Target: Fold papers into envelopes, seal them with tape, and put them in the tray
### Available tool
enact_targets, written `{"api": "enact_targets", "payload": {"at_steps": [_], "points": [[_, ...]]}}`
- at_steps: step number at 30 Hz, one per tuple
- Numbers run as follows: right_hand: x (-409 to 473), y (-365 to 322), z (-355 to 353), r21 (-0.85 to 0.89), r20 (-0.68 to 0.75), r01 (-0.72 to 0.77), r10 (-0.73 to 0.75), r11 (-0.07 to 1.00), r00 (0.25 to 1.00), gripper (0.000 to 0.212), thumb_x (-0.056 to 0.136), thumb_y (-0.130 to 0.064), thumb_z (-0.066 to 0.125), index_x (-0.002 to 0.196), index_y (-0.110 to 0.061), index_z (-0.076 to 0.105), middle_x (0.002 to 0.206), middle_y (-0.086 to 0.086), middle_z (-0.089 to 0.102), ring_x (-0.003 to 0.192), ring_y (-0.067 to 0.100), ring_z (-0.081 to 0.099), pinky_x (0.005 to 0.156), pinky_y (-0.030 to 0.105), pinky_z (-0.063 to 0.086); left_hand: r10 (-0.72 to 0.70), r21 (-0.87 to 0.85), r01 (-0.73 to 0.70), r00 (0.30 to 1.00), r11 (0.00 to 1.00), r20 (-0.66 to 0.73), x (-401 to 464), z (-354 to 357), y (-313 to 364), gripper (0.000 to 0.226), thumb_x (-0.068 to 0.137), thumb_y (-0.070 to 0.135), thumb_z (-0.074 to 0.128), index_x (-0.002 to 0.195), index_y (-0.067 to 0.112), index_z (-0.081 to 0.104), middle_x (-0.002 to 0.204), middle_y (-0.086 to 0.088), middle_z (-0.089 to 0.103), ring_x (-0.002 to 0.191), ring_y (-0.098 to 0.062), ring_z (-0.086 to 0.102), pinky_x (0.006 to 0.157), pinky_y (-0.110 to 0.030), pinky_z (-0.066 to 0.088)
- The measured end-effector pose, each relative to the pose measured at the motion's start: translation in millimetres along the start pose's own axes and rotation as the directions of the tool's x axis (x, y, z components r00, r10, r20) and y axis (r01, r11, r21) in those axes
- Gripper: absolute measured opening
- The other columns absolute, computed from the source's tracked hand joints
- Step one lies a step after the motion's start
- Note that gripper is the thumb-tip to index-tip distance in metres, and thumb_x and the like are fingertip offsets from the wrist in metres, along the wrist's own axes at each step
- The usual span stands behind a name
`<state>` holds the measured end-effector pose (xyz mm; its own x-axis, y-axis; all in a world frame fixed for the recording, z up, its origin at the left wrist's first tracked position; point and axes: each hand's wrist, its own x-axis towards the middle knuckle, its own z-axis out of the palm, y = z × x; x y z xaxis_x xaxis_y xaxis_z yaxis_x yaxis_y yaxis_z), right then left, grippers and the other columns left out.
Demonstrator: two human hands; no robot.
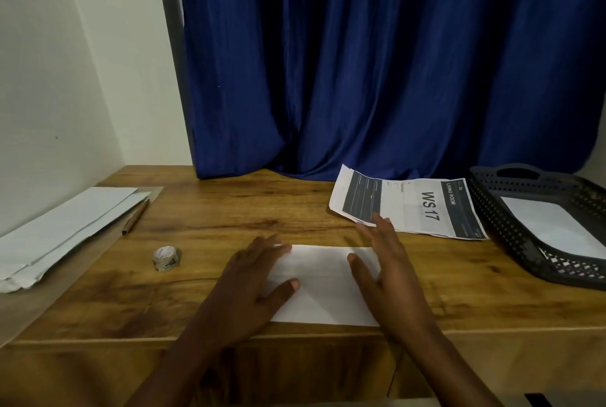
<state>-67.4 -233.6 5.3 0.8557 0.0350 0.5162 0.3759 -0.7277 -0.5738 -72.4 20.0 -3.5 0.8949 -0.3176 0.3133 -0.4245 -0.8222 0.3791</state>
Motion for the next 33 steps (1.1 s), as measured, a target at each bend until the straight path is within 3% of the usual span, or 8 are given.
{"api": "enact_targets", "payload": {"at_steps": [2, 5, 9, 16, 22, 26, 29, 33], "points": [[-2.0, -11.0, -0.6, -0.139, 0.161, 0.157, -0.134, 0.978, 0.978, 0.052, 0.1, -0.052, 0.041, 0.149, -0.036, 0.037, 0.165, -0.01, 0.018, 0.153, 0.008, 0.006, 0.124, 0.04, 0.015, 0.017, 0.117, -0.034, 0.989, 0.993, 0.146, 0.4, 1.2, 4.2, 0.085, 0.086, 0.082, 0.002, 0.158, 0.041, 0.018, 0.167, 0.022, -0.002, 0.152, 0.0, -0.016, 0.126, -0.036, -0.008], [-5.1, -32.2, 3.8, -0.249, 0.481, 0.313, -0.163, 0.917, 0.861, 0.071, 0.095, -0.065, 0.009, 0.158, -0.033, 0.019, 0.167, -0.01, 0.0, 0.152, 0.006, -0.009, 0.126, 0.038, -0.003, -0.005, 0.222, -0.055, 0.965, 0.973, 0.26, 2.3, 0.5, 10.2, 0.092, 0.081, 0.079, -0.01, 0.161, 0.035, 0.0, 0.163, 0.019, -0.016, 0.15, -0.004, -0.026, 0.125, -0.042, -0.014], [-9.4, -42.1, 21.6, -0.239, 0.643, 0.286, -0.069, 0.928, 0.762, 0.085, 0.085, -0.072, -0.001, 0.16, -0.032, 0.002, 0.167, -0.01, -0.003, 0.152, 0.004, -0.011, 0.124, 0.037, -0.009, -0.009, 0.322, -0.095, 0.952, 0.942, 0.307, 3.0, -0.9, 11.2, 0.094, 0.079, 0.078, -0.016, 0.159, 0.03, -0.009, 0.162, 0.016, -0.021, 0.15, -0.008, -0.026, 0.122, -0.039, -0.017], [1.5, -15.0, 12.5, -0.318, 0.651, 0.233, 0.033, 0.919, 0.759, 0.102, 0.078, -0.089, 0.009, 0.16, -0.029, -0.002, 0.167, -0.009, -0.009, 0.152, 0.008, -0.011, 0.125, 0.039, -0.003, -0.02, 0.317, -0.083, 0.951, 0.945, 0.31, 3.9, 0.2, 10.6, 0.11, 0.064, 0.081, -0.031, 0.16, 0.031, -0.011, 0.164, 0.016, -0.021, 0.151, -0.007, -0.025, 0.123, -0.04, -0.015], [8.1, 15.8, -9.7, -0.453, 0.536, 0.115, 0.167, 0.884, 0.828, 0.099, 0.079, -0.088, 0.009, 0.159, -0.03, 0.0, 0.168, -0.008, -0.003, 0.154, 0.012, -0.003, 0.124, 0.04, 0.001, -0.061, 0.309, -0.048, 0.941, 0.95, 0.333, 6.1, -1.2, 13.3, 0.093, 0.077, 0.077, -0.012, 0.159, 0.033, -0.012, 0.163, 0.017, -0.022, 0.15, -0.004, -0.025, 0.125, -0.042, -0.013], [1.0, 12.2, -15.0, -0.351, 0.394, 0.017, 0.131, 0.936, 0.91, 0.091, 0.084, -0.085, 0.021, 0.159, -0.034, 0.011, 0.167, -0.012, 0.005, 0.153, 0.009, 0.005, 0.122, 0.034, 0.009, -0.076, 0.254, 0.006, 0.961, 0.967, 0.266, 2.5, -1.5, 12.2, 0.09, 0.082, 0.08, 0.001, 0.16, 0.036, -0.006, 0.165, 0.018, -0.016, 0.15, -0.002, -0.022, 0.126, -0.038, -0.01], [-11.8, 7.9, -26.8, -0.279, 0.311, 0.129, -0.038, 0.952, 0.95, 0.075, 0.089, -0.08, 0.024, 0.154, -0.043, 0.023, 0.161, -0.025, 0.011, 0.148, -0.004, 0.005, 0.119, 0.025, 0.007, 0.011, 0.196, -0.041, 0.988, 0.98, 0.155, -5.3, -4.3, 12.5, 0.085, 0.089, 0.084, 0.016, 0.16, 0.039, 0.005, 0.166, 0.022, -0.006, 0.151, 0.002, -0.017, 0.127, -0.035, -0.006], [-30.6, 2.1, -38.0, -0.321, 0.509, 0.339, -0.141, 0.884, 0.849, 0.073, 0.089, -0.083, 0.02, 0.153, -0.049, 0.019, 0.153, -0.032, 0.0, 0.143, -0.01, 0.005, 0.121, 0.025, 0.01, 0.078, 0.159, -0.11, 0.977, 0.981, 0.2, -14.3, -11.5, 20.3, 0.085, 0.086, 0.086, 0.035, 0.158, 0.045, 0.015, 0.164, 0.029, 0.005, 0.15, 0.007, -0.009, 0.123, -0.026, -0.007]]}}
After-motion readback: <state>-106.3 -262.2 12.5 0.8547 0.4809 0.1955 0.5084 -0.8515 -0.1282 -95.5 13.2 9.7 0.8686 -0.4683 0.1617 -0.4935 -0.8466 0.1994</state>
